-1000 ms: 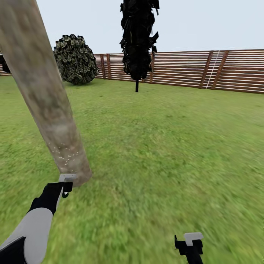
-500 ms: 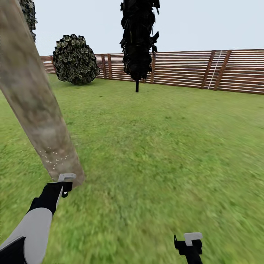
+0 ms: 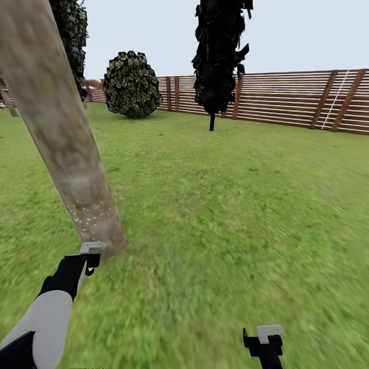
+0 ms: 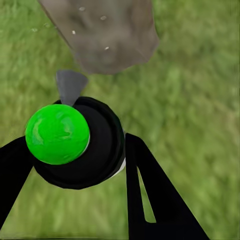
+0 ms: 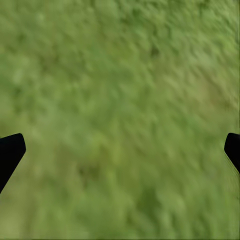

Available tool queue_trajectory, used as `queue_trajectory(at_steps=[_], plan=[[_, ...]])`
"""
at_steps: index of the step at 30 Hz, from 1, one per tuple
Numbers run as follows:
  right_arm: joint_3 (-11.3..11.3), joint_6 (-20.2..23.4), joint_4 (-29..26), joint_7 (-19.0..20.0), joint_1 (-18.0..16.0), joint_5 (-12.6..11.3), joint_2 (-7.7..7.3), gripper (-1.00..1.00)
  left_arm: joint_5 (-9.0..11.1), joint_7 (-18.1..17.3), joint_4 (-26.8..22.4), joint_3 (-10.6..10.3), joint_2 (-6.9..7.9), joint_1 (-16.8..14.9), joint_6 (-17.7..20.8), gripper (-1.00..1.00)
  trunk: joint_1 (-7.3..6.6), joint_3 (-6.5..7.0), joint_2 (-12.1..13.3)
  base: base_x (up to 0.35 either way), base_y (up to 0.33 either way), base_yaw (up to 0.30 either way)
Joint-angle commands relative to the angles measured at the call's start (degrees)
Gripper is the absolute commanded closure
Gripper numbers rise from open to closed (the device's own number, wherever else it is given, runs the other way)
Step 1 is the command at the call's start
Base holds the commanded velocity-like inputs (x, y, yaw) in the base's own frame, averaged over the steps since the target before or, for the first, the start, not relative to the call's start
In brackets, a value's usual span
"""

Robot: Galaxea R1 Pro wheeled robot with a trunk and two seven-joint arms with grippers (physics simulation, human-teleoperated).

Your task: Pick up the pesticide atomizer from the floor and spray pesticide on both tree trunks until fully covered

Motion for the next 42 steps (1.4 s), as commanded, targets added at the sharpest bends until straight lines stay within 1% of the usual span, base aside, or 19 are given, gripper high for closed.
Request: queue_trajectory(at_steps=[1, 12, 16, 17, 21, 22, 24, 25, 26, 27, 31, 34, 40, 41, 42], plan=[[0.11, 0.01, 0.04, -0.52, -0.02, 0.56, -0.01, -1.00, -0.62, -0.52, -0.11, 0.30, -0.06, -0.07, 0.17, 1.00, 0.00, -0.02, -0.02, 0.096, -0.262, 0.272], [0.12, 0.01, 0.04, -0.48, -0.02, 0.58, -0.01, -1.00, -0.70, -0.46, 0.19, 0.35, 0.17, -0.01, 0.17, 1.00, 0.00, 0.30, -0.02, 0.096, -0.262, 0.272], [0.10, 0.01, 0.04, -0.49, -0.02, 0.56, -0.01, -1.00, -0.34, -0.37, 0.51, 0.39, 0.15, 1.42, 0.17, 1.00, 0.00, 0.43, -0.02, 0.096, -0.262, 0.272], [0.09, 0.01, -0.04, -0.49, -0.02, 0.49, -0.08, -1.00, 0.56, -0.36, 0.90, 0.37, -0.20, 2.77, -0.09, 1.00, 0.00, 0.43, -0.02, 0.153, -0.262, 0.027], [0.09, 0.01, 0.02, -0.49, -0.02, 0.55, -0.09, -1.00, 0.45, -0.35, 1.46, 0.38, 0.12, 2.96, -0.39, 1.00, 0.00, 0.43, -0.02, 0.155, -0.262, 0.007], [0.09, 0.02, 0.03, -0.52, -0.02, 0.55, -0.11, -1.00, 0.45, -0.33, 1.57, 0.54, 0.23, 3.32, -1.17, 1.00, 0.00, 0.43, -0.02, 0.172, -0.250, 0.001], [0.09, 0.02, 0.03, -0.56, -0.02, 0.56, -0.25, -1.00, 0.50, 1.00, 1.67, 1.83, 0.28, 3.93, -2.92, 1.00, 0.00, 0.43, -0.02, 0.200, -0.228, 0.000], [0.09, 0.01, 0.03, -0.57, -0.02, 0.56, -0.27, -1.00, 0.56, 2.65, 1.91, 2.38, 0.30, 4.12, -3.38, 1.00, 0.00, 0.43, -0.02, 0.219, -0.213, 0.000], [0.09, 0.02, 0.04, -0.57, -0.02, 0.56, -0.27, -1.00, 0.59, 3.88, 3.15, 2.79, 0.37, 4.42, -3.59, 1.00, 0.00, 0.43, -0.02, 0.227, -0.205, 0.000], [0.09, 0.02, 0.04, -0.57, -0.02, 0.56, -0.27, -1.00, 0.60, 4.18, 4.00, 2.95, 0.42, 4.51, -3.64, 1.00, 0.00, 0.43, -0.02, 0.230, -0.203, 0.000], [0.09, 0.01, 0.04, -0.49, -0.02, 0.56, -0.27, -1.00, 0.52, 4.58, 5.40, 3.14, 0.54, 5.35, -3.62, 1.00, 0.00, 0.43, -0.02, 0.232, -0.200, 0.000], [0.09, 0.02, 0.04, -0.49, -0.02, 0.56, -0.27, -1.00, 0.46, 4.59, 4.91, 3.16, 0.56, 5.74, -3.57, 1.00, 0.00, 0.43, -0.02, 0.233, -0.199, 0.000], [0.09, 0.06, 0.04, -0.48, -0.02, 0.53, -0.27, -1.00, 0.56, 4.79, 4.67, 3.35, 0.02, 5.82, -3.60, 1.00, 0.00, 0.43, -0.02, 0.233, -0.199, 0.071], [0.09, 0.08, 0.04, -0.48, -0.02, 0.51, -0.27, -1.00, 0.54, 5.15, 4.60, 3.30, 0.00, 5.82, -3.60, 1.00, 0.00, 0.43, -0.02, 0.233, -0.199, 0.228], [0.09, 0.06, 0.04, -0.48, -0.02, 0.51, -0.27, -1.00, 0.58, 6.57, 4.63, 3.27, 0.10, 5.82, -3.61, 1.00, 0.00, 0.43, -0.02, 0.233, -0.199, 0.256]])
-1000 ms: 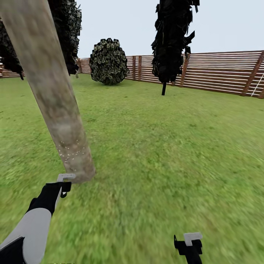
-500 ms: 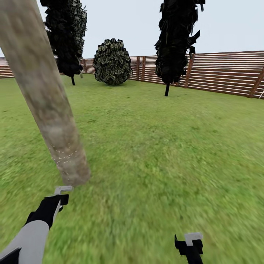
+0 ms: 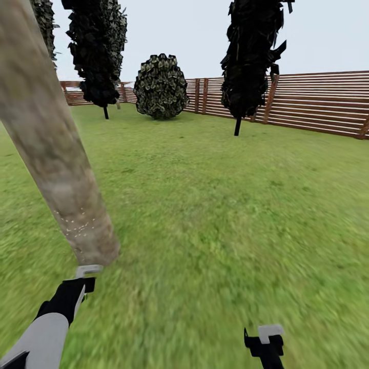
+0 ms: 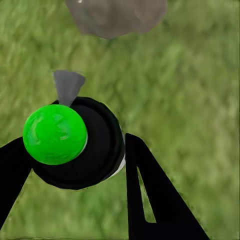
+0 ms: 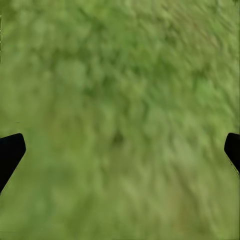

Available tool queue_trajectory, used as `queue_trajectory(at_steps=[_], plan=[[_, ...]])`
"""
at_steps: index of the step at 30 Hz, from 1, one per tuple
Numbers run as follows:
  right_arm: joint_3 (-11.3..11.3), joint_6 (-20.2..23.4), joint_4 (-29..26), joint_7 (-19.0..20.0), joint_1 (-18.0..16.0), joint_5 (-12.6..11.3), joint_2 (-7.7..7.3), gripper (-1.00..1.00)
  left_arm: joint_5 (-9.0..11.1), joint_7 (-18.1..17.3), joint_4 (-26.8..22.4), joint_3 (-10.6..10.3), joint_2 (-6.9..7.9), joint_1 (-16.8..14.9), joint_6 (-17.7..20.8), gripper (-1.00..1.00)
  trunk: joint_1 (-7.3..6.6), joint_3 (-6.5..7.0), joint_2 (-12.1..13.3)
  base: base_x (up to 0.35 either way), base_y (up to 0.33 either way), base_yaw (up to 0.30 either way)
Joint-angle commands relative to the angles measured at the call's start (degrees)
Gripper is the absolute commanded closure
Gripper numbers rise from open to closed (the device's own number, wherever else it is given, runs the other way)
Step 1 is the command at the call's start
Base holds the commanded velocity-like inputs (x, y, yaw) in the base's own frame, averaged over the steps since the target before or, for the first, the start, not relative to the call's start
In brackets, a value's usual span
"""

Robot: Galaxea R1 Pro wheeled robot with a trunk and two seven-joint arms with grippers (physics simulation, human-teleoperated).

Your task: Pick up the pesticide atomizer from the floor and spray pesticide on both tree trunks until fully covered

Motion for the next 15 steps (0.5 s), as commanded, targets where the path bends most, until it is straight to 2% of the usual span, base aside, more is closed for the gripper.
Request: queue_trajectory(at_steps=[1, 7, 15], plan=[[0.12, -0.02, 0.04, -0.52, -0.02, 0.56, -0.01, -1.00, -0.07, 1.03, -0.04, 0.17, 0.05, -0.06, 0.19, 1.00, 0.01, -0.05, -0.02, 0.233, -0.199, 0.266], [0.12, -0.04, 0.04, -0.52, -0.02, 0.54, -0.01, -1.00, -0.05, 2.14, -0.03, 0.22, -0.06, -0.06, 0.21, 1.00, 0.01, -0.05, -0.02, 0.196, -0.212, 0.274], [0.12, -0.04, 0.04, -0.51, -0.02, 0.56, 0.12, -1.00, 0.00, 2.13, -0.03, 0.35, -0.20, -0.06, 0.35, 1.00, 0.01, -0.05, -0.02, 0.015, -0.270, 0.277]])
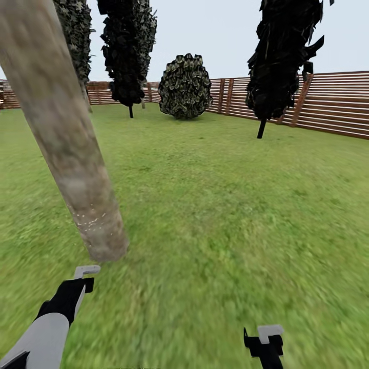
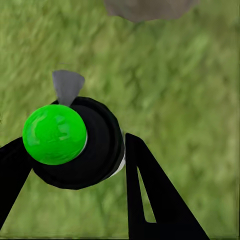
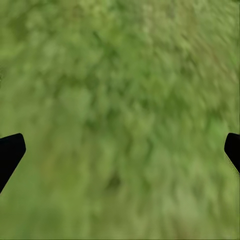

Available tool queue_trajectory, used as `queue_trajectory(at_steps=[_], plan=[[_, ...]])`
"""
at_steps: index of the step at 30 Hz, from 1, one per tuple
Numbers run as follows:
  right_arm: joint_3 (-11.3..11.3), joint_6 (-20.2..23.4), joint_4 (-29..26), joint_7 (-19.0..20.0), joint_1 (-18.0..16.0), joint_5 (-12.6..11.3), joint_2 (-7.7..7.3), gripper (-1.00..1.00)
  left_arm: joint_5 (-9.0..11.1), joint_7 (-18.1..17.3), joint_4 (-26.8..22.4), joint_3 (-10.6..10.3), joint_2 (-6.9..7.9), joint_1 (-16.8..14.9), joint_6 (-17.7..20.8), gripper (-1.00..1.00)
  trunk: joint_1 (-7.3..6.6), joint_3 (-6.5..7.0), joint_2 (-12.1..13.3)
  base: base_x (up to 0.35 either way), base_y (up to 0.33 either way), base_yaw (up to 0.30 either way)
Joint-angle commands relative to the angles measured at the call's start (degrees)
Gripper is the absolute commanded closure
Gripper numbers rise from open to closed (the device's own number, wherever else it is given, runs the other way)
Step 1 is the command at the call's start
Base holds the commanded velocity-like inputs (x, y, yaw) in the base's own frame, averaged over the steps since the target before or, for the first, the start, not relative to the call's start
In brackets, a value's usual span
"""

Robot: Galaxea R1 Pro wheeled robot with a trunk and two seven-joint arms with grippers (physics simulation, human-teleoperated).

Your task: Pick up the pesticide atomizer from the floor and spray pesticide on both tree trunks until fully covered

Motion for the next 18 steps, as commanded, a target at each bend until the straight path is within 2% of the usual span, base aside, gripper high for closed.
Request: queue_trajectory(at_steps=[1, 8, 18], plan=[[0.11, 0.01, 0.04, -0.51, -0.02, 0.56, 0.02, -1.00, -0.16, 0.04, -0.05, 0.15, -0.07, -0.06, 0.20, 1.00, -0.01, -0.05, -0.02, 0.058, -0.274, 0.278], [0.12, 0.01, 0.04, -0.51, -0.02, 0.57, 0.04, -1.00, -0.15, 0.06, 0.04, 0.11, -0.13, -0.06, 0.20, 1.00, -0.01, -0.05, -0.02, 0.159, -0.246, 0.255], [0.12, 0.01, 0.04, -0.51, -0.02, 0.57, 0.12, -1.00, -0.15, 0.03, 0.04, 0.07, -0.21, -0.06, 0.12, 1.00, -0.01, -0.05, -0.02, 0.199, -0.214, 0.016]])
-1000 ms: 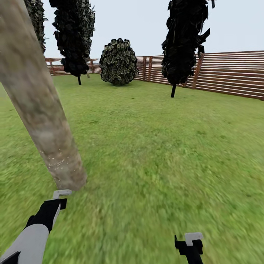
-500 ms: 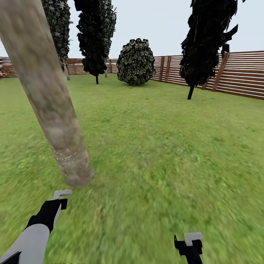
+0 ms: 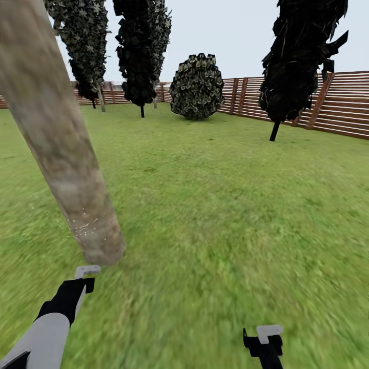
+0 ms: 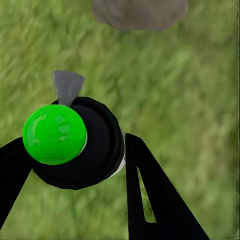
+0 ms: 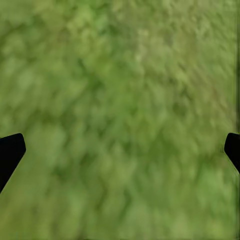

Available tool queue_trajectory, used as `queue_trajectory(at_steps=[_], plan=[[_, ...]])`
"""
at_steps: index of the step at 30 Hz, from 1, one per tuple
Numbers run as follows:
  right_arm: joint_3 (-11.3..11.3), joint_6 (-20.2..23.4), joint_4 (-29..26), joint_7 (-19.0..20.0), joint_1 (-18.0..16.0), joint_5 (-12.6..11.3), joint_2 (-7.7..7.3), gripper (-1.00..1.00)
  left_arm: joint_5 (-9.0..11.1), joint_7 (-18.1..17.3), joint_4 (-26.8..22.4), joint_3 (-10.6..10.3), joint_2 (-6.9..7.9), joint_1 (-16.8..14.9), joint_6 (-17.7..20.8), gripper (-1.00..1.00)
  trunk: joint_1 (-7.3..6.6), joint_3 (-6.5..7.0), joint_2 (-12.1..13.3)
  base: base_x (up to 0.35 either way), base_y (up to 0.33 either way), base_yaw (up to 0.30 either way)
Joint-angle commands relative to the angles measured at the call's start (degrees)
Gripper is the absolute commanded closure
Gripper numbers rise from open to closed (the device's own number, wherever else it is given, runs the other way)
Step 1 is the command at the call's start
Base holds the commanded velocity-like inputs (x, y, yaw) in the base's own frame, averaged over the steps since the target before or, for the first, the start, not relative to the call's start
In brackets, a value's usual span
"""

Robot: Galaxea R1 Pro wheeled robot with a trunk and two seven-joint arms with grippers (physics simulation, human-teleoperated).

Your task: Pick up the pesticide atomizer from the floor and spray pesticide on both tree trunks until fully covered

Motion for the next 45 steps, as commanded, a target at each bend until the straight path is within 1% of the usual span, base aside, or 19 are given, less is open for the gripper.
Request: queue_trajectory(at_steps=[1, 6, 7, 8, 11, 13, 14, 18, 22, 38, 45], plan=[[0.11, 0.01, 0.06, -0.50, -0.03, 0.59, 0.00, -1.00, -0.16, 0.02, -0.07, 0.15, -0.04, -0.05, 0.22, 1.00, 0.00, -0.05, -0.02, 0.051, -0.258, 0.073], [0.12, 0.01, 0.06, -0.50, -0.03, 0.62, 0.03, -1.00, -0.18, -0.15, -0.07, 0.14, -0.06, -0.05, 0.80, 1.00, 0.00, -0.05, -0.02, 0.009, -0.115, 0.241], [0.11, 0.01, 0.06, -0.50, -0.03, 0.62, 0.02, -1.00, -0.24, -0.23, -0.07, -0.10, -0.10, -0.05, 2.13, 1.00, 0.00, -0.05, -0.02, 0.001, -0.013, 0.273], [0.11, 0.01, 0.06, -0.50, -0.03, 0.62, 0.01, -1.00, -0.39, -0.27, -0.07, -0.36, -0.11, -0.09, 5.29, 1.00, 0.00, -0.05, -0.02, 0.000, -0.006, 0.275], [0.13, 0.01, 0.06, -0.50, -0.03, 0.62, 0.01, -1.00, -0.56, -0.30, -0.19, -0.59, -0.12, -0.12, 10.60, 1.00, 0.00, -0.05, -0.02, 0.000, -0.002, 0.276], [0.11, 0.01, 0.06, -0.50, -0.03, 0.62, 0.01, -1.00, -0.47, -0.60, -0.21, -0.57, -0.14, -0.13, 11.72, 1.00, 0.00, -0.05, -0.02, 0.000, -0.001, 0.277], [0.11, 0.01, 0.06, -0.50, -0.03, 0.62, 0.01, -1.00, -0.41, -0.71, -0.19, -0.57, -0.21, -0.13, 11.88, 1.00, 0.00, -0.05, -0.02, 0.000, 0.000, 0.277], [0.11, 0.01, 0.06, -0.52, -0.03, 0.62, 0.01, -1.00, -0.34, -1.04, -0.16, -0.62, -1.44, -0.15, 12.12, 1.00, 0.00, -0.05, -0.02, 0.022, -0.033, 0.164], [0.11, 0.01, 0.06, -0.51, -0.03, 0.62, -0.06, -1.00, -0.42, -1.00, -0.20, -0.72, -1.76, -0.20, 12.09, 1.00, 0.00, -0.05, -0.02, 0.116, -0.197, 0.023], [0.11, 0.01, 0.06, -0.50, -0.03, 0.62, -0.04, -1.00, -0.34, -0.87, -0.25, -0.66, -1.50, -0.16, 12.15, 1.00, 0.00, -0.05, -0.02, 0.207, -0.213, 0.001], [0.11, 0.01, 0.06, -0.50, -0.03, 0.62, 0.01, -1.00, -0.34, -0.39, -0.33, -0.65, -1.26, -0.16, 12.16, 1.00, 0.00, -0.05, -0.02, 0.192, -0.219, 0.223]])
